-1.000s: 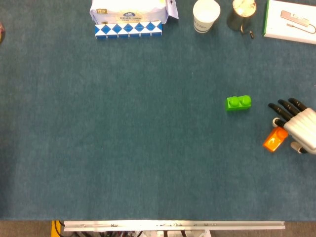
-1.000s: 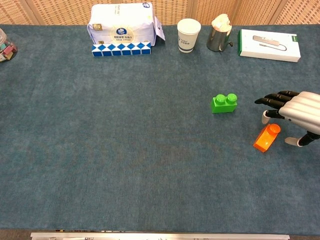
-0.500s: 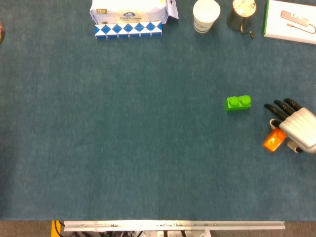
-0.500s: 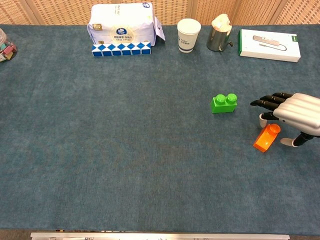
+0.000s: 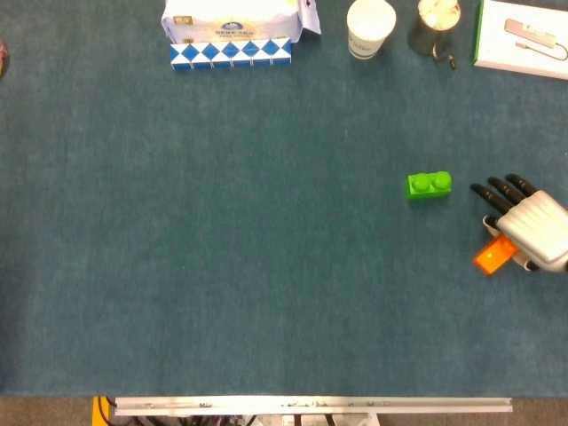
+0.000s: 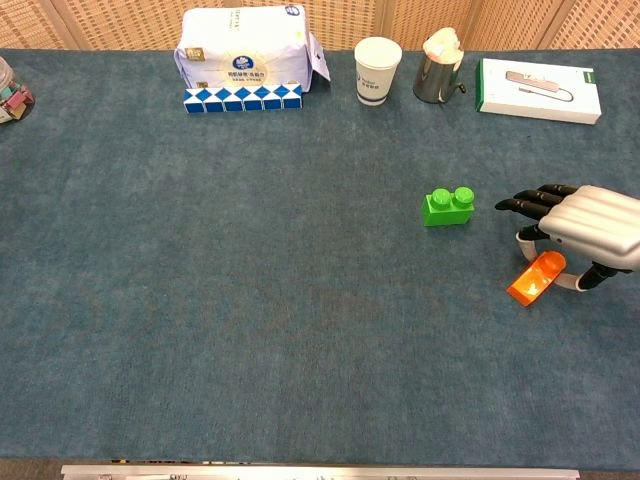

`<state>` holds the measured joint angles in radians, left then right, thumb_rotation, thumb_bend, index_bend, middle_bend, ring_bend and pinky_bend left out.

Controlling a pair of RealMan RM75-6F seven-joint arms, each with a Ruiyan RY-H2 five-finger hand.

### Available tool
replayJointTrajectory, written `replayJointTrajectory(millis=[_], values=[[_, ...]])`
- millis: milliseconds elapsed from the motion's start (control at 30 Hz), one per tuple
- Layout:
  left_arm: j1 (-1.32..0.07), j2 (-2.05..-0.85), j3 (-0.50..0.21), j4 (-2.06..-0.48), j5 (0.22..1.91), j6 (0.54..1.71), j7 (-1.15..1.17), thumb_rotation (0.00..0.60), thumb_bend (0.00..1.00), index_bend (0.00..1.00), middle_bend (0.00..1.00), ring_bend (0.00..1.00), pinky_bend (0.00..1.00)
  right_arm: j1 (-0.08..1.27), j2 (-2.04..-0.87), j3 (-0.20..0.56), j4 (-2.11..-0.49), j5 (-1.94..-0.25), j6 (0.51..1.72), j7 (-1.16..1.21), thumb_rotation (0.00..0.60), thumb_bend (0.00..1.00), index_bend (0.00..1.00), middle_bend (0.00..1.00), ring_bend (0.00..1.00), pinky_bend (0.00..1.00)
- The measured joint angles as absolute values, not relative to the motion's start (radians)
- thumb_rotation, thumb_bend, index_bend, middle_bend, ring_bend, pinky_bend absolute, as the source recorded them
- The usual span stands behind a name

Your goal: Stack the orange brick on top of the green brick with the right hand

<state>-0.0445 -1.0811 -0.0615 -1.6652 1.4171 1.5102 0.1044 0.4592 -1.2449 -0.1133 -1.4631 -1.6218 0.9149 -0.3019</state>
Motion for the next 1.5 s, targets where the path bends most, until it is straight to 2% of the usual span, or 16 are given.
replayJointTrajectory(millis=[300,533,800,1233,1500], values=[[-0.043,-1.076,-0.064,-1.666,1.416,1.513,0.097,0.6,0.1,0.46,0.44,0.26,0.18,0.451,-1.239,-0.116,-1.482,-1.622,0.949,-0.29,0.6,0.25,0.54,0.06,0.0,0.1],[-0.045,-1.077,-0.063,-1.665,1.415,1.508,0.107,0.6,0.1,0.46,0.44,0.26,0.18,0.443,-1.191,-0.114,-1.555,-1.633,0.995,-0.26,0.6,0.25,0.55,0.06,0.0,0.11],[-0.044,-1.075,-0.062,-1.669,1.418,1.51,0.108,0.6,0.1,0.46,0.44,0.26,0.18,0.442,-1.122,-0.068,-1.656,-1.616,1.052,-0.282,0.6,0.25,0.55,0.06,0.0,0.1],[-0.042,-1.064,-0.058,-1.676,1.436,1.515,0.096,0.6,0.1,0.46,0.44,0.26,0.19,0.435,-1.15,0.027,-1.767,-1.422,1.088,-0.476,0.6,0.27,0.55,0.06,0.0,0.1],[-0.044,-1.051,-0.056,-1.68,1.444,1.512,0.069,0.6,0.1,0.46,0.44,0.26,0.19,0.439,-1.235,0.067,-1.803,-1.267,1.108,-0.604,0.6,0.27,0.55,0.06,0.0,0.11]])
